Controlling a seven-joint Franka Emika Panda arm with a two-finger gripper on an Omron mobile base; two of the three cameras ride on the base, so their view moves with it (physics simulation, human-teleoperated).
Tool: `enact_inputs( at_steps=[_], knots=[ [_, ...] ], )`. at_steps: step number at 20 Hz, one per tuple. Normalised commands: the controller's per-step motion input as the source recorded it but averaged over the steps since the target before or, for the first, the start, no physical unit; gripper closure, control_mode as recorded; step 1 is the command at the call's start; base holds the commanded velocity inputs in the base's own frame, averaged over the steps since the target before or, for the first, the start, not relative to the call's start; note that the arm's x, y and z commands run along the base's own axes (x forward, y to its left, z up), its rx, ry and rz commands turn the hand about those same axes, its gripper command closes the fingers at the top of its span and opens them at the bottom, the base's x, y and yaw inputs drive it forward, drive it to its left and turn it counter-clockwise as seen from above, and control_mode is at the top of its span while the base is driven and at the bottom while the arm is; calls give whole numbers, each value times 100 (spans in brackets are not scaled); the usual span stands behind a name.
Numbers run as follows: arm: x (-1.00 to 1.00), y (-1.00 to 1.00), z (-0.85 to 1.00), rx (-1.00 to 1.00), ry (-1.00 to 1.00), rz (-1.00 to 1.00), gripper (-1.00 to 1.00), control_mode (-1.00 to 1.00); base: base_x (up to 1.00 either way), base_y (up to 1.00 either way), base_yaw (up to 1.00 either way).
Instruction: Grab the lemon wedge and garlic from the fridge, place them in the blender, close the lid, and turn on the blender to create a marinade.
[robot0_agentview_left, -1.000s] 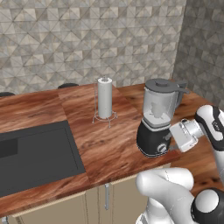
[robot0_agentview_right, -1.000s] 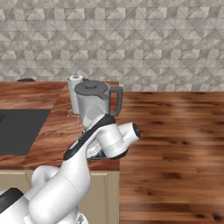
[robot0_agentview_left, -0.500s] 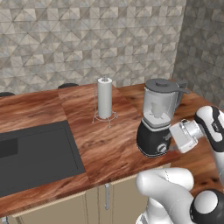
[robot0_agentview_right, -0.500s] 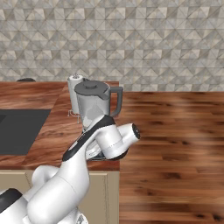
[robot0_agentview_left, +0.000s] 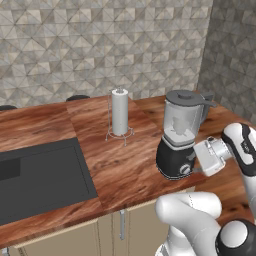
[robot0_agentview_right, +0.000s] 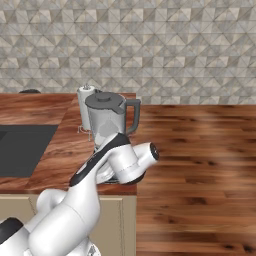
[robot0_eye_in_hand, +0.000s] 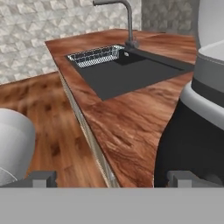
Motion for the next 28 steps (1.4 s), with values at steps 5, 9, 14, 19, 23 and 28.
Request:
enact_inputs(
  at_steps=[5,9,14,19,23,28],
  knots=[
    [46,-12,-7,0,0,0,-100,-100,0,0,0],
    [57,-31,-6,3,0,0,-100,-100,0,0,0],
    [53,-41,-2,6,1,3,-100,-100,0,0,0],
    [52,-27,-3,7,3,7,-100,-100,0,0,0],
    [41,0,-26,1,2,7,-100,-100,0,0,0],
    [18,14,-47,0,1,2,-100,-100,0,0,0]
  ],
)
